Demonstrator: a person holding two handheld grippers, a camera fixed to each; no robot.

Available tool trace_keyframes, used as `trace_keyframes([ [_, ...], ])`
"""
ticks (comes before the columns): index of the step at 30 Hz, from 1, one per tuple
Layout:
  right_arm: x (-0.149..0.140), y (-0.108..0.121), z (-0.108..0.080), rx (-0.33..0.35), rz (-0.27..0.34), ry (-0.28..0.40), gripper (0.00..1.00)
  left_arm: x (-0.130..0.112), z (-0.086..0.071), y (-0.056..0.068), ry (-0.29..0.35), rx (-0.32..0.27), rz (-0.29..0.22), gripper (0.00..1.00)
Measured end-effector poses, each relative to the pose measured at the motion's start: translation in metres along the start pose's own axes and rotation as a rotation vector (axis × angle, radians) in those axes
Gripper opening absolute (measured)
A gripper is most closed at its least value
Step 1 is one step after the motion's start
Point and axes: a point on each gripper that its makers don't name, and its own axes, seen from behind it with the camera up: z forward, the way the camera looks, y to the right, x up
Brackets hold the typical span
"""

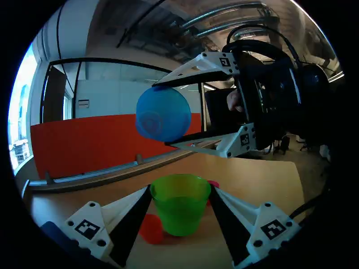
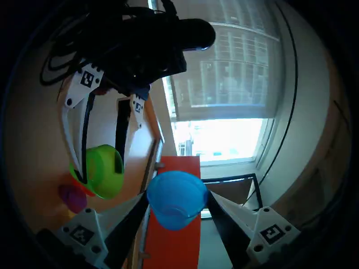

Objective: Pour water

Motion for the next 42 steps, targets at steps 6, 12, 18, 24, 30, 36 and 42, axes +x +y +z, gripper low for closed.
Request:
trace_keyframes([
  [6,-0.007,-0.001,-0.001,0.006,0.09,0.004,0.94,0.001,0.0,-0.001,0.003,0.003,-0.003,0.89],
  [12,-0.012,-0.007,-0.004,0.011,0.194,0.007,0.94,0.001,0.0,-0.001,0.001,0.003,-0.002,0.89],
  [18,-0.016,-0.01,-0.007,0.016,0.301,0.012,0.94,0.002,-0.001,-0.001,0.002,0.004,-0.006,0.89],
  [24,-0.017,-0.013,-0.009,0.019,0.346,0.007,0.94,0.002,-0.001,-0.002,0.002,0.005,-0.012,0.89],
  [30,-0.019,-0.019,-0.01,0.024,0.438,0.002,0.94,0.002,-0.001,-0.004,0.005,0.012,-0.02,0.89],
  [36,-0.018,-0.021,-0.013,0.021,0.569,0.006,0.93,0.004,-0.002,-0.005,0.006,0.014,-0.023,0.89],
  [42,-0.019,-0.029,-0.016,0.023,0.72,0.005,0.93,0.005,-0.004,-0.005,0.007,0.019,-0.025,0.89],
])
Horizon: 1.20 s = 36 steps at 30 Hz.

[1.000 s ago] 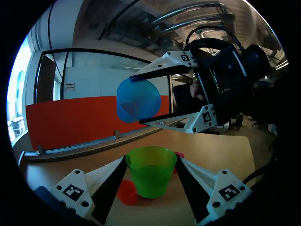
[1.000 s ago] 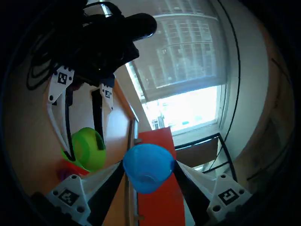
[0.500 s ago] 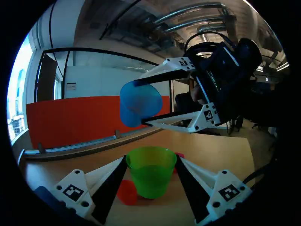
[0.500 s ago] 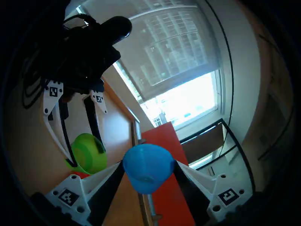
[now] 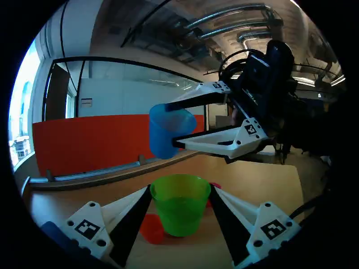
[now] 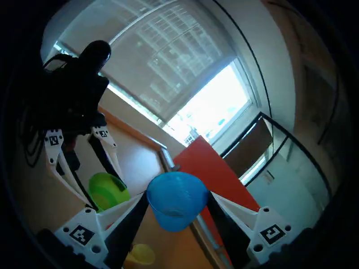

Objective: Pour water

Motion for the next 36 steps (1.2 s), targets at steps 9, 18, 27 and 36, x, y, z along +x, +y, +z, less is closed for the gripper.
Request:
trace_keyframes([
  [9,-0.009,-0.003,-0.003,0.0,0.2,-0.004,0.94,0.002,-0.001,0.0,0.001,0.005,-0.005,0.89],
  [18,-0.012,0.001,-0.01,-0.013,0.351,0.009,0.93,0.003,-0.003,-0.001,-0.001,0.009,-0.019,0.89],
  [27,-0.021,-0.008,-0.017,-0.01,0.457,-0.01,0.94,0.002,-0.004,-0.001,-0.006,0.012,-0.023,0.89],
  [36,-0.03,-0.02,-0.021,0.012,0.592,-0.042,0.94,0.002,-0.006,-0.003,-0.005,0.019,-0.033,0.89],
])
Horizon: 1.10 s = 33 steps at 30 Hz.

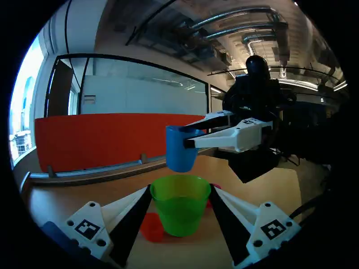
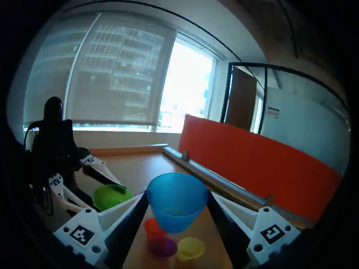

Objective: Pour water

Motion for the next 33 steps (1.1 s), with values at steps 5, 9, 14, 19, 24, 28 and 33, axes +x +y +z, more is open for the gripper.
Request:
trace_keyframes([
  [5,-0.012,-0.004,-0.003,0.016,0.028,-0.022,0.94,0.0,0.0,-0.001,-0.004,0.002,-0.014,0.89],
  [9,-0.021,-0.006,-0.005,0.026,0.036,-0.044,0.94,-0.001,0.0,-0.003,-0.009,0.004,-0.021,0.89],
  [14,-0.032,-0.008,-0.007,0.037,0.041,-0.072,0.94,-0.002,0.001,-0.003,-0.02,0.0,-0.018,0.89],
  [19,-0.038,-0.01,-0.008,0.046,0.059,-0.085,0.94,-0.004,0.002,-0.003,-0.028,-0.003,-0.012,0.89],
  [24,-0.042,-0.011,-0.008,0.056,0.081,-0.095,0.94,-0.004,0.003,-0.002,-0.03,-0.004,-0.014,0.89],
  [28,-0.049,-0.01,-0.009,0.059,0.094,-0.105,0.94,-0.005,0.004,-0.002,-0.03,-0.004,-0.015,0.89],
  [33,-0.063,-0.009,-0.012,0.062,0.097,-0.128,0.94,-0.006,0.004,-0.003,-0.039,-0.003,-0.014,0.89],
])
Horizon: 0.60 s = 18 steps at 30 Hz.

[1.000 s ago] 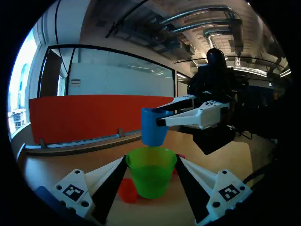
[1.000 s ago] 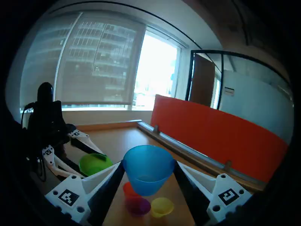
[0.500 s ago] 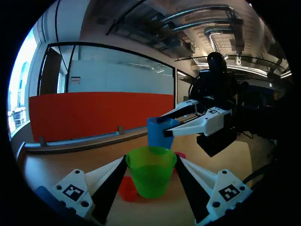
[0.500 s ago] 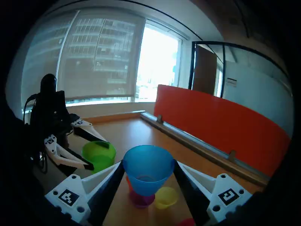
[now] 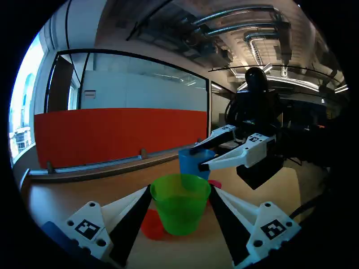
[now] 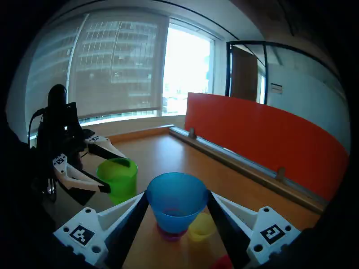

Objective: Pour water

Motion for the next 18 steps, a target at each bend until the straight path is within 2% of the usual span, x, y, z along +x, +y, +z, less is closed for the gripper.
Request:
trace_keyframes([
  [6,-0.021,0.0,-0.002,0.005,-0.012,-0.032,0.94,-0.007,0.0,-0.001,-0.021,-0.001,0.006,0.89],
  [18,-0.045,0.003,-0.006,-0.001,-0.029,-0.06,0.94,-0.015,0.002,-0.004,-0.04,0.006,0.009,0.89],
])
